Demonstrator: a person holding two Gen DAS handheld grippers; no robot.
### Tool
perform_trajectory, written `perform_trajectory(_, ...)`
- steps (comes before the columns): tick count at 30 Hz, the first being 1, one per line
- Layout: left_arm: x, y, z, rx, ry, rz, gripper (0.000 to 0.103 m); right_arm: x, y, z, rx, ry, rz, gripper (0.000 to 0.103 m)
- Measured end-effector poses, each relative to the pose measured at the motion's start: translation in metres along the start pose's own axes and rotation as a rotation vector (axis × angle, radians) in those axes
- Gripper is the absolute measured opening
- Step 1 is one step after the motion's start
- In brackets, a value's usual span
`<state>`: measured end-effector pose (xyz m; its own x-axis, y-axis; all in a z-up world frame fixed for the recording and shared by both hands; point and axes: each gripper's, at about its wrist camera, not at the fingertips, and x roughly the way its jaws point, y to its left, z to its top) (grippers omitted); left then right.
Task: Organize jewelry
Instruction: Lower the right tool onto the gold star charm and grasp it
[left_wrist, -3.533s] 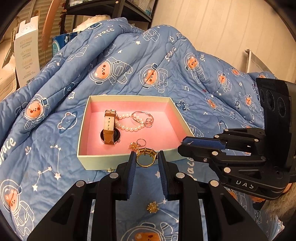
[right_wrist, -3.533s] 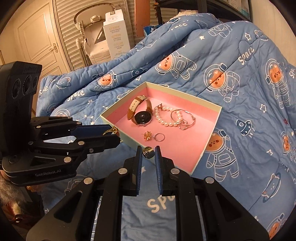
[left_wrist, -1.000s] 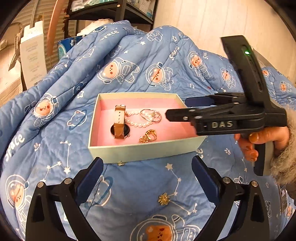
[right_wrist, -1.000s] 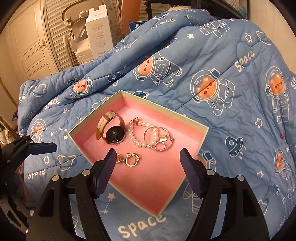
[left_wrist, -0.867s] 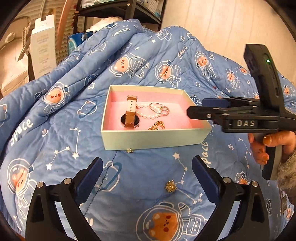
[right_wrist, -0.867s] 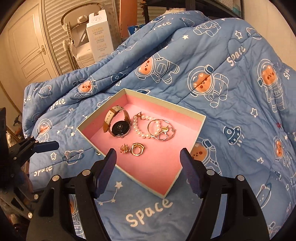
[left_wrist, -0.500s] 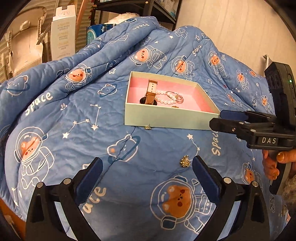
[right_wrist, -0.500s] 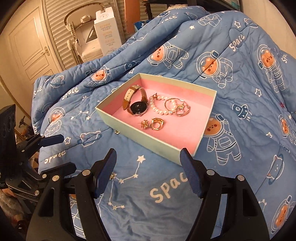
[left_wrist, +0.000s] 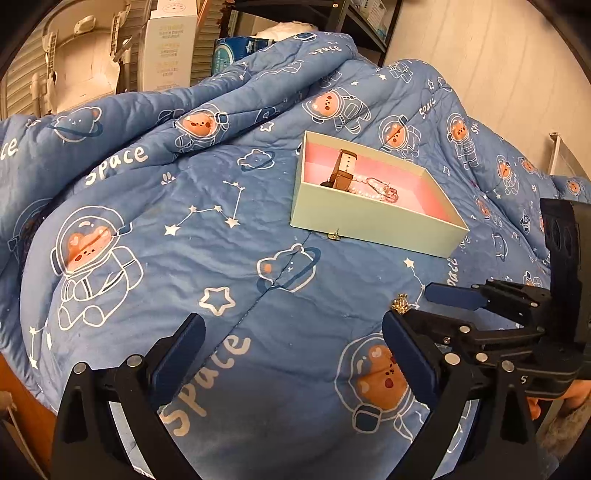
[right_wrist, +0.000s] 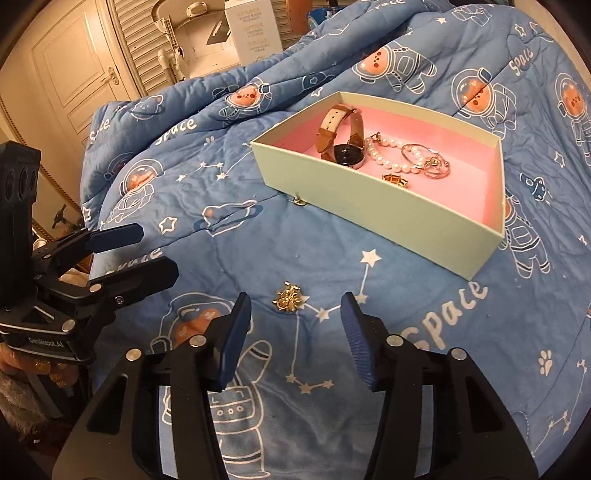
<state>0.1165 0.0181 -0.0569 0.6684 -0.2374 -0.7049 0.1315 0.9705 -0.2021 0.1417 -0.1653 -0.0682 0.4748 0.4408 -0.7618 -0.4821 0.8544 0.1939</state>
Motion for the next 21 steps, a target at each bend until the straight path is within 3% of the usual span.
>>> perform_trajectory(2,0.002,-0.002,0.002,0.010,-0.005,-0.008,0.090,0.005,0.002,-0.002,0.005,0.006,0.003,0.038)
perform_trajectory(4,0.007,-0.006,0.006,0.031,0.001,-0.019,0.079,0.010,0.004,-0.003,0.006,0.013,-0.002,0.031)
perform_trajectory(10,0.030,-0.015,0.016,0.075,0.035,-0.040,0.064,0.014,0.000,-0.002,0.043,0.002,0.000,0.020)
perform_trajectory(13,0.042,-0.015,0.020,0.077,0.061,-0.045,0.056,0.015,-0.002,-0.003,0.046,-0.003,0.005,0.019)
perform_trajectory(21,0.062,-0.022,0.032,0.096,0.095,-0.059,0.052,0.011,-0.005,-0.005,0.061,-0.014,0.013,0.019)
